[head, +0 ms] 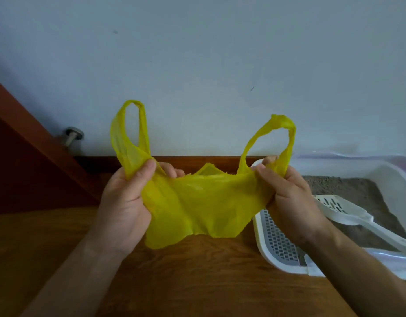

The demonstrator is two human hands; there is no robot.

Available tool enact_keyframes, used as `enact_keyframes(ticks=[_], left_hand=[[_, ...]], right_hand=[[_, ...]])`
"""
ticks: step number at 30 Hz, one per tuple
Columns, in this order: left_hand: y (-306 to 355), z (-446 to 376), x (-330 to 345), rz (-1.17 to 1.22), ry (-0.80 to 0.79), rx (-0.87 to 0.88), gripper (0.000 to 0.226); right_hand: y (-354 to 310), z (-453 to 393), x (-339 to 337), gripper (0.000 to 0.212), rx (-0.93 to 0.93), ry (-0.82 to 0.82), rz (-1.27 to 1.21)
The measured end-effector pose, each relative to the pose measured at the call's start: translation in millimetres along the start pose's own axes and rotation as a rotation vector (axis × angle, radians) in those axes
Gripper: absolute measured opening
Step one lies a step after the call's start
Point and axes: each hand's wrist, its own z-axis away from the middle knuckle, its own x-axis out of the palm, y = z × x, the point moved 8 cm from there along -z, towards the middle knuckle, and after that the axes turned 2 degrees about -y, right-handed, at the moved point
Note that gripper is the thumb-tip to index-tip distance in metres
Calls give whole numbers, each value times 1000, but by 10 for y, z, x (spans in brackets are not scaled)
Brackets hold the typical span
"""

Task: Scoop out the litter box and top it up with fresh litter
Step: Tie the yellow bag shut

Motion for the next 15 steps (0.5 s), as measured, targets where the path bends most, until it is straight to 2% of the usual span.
enact_keyframes(ticks=[4, 7, 9, 11, 15], left_hand=[[-90, 63, 69, -20, 51, 48, 14], [-177, 122, 90, -107, 76, 38, 30], [-206, 156, 118, -143, 92, 36, 27], [-244, 183, 171, -121, 75, 31, 20], [-358, 233, 278, -74, -27, -9, 25]], right_hand=[[94, 86, 161, 33, 23, -95, -68], [161, 162, 260, 48, -2, -195, 57], [157, 209, 263, 33, -81, -168, 245], [147, 246, 223, 22, -141, -101, 317], [61, 286, 195, 34, -160, -92, 4]])
